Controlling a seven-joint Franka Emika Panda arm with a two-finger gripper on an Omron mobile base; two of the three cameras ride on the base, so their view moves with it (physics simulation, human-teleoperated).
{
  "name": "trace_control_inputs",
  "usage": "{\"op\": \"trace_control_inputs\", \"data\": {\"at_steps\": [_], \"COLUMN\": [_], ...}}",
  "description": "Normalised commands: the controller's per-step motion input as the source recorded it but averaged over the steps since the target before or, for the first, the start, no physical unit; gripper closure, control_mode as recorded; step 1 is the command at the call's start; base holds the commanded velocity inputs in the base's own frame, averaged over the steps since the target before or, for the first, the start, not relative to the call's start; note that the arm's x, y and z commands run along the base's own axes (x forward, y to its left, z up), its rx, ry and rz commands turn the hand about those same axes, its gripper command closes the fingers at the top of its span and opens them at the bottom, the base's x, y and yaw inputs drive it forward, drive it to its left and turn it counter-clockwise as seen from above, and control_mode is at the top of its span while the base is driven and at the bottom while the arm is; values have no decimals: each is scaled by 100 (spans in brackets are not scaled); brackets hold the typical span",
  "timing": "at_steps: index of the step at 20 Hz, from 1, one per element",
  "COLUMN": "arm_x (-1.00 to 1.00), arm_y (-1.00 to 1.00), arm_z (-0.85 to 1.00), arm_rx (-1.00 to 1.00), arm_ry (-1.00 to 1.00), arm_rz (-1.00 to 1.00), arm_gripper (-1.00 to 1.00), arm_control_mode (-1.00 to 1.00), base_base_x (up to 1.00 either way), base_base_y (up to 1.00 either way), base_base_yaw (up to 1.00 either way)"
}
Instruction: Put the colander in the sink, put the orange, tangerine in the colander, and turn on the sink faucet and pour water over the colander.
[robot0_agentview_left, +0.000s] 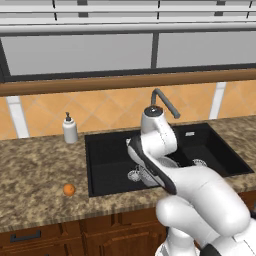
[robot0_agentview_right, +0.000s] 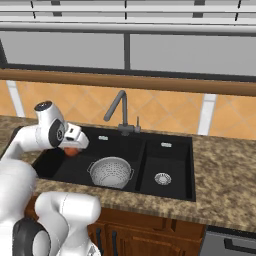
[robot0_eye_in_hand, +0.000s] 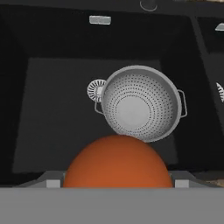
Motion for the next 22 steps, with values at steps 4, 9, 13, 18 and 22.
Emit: {"op": "trace_control_inputs", "data": {"at_steps": [4,9,13,18,22], "arm_x": [30,36,29,12,9], "arm_y": [-37,-13,-21,-32,-33], "arm_z": [-55,-67,-52,-40,-39], "arm_rx": [0,0,0,0,0], "arm_ry": [0,1,9,5,1], "arm_rz": [0,0,0,0,0], "arm_gripper": [100,100,100,100,100], "arm_control_mode": [-100,-100,-100,-100,-100], "base_base_x": [0,0,0,0,0], "base_base_y": [0,0,0,0,0], "base_base_yaw": [0,0,0,0,0]}}
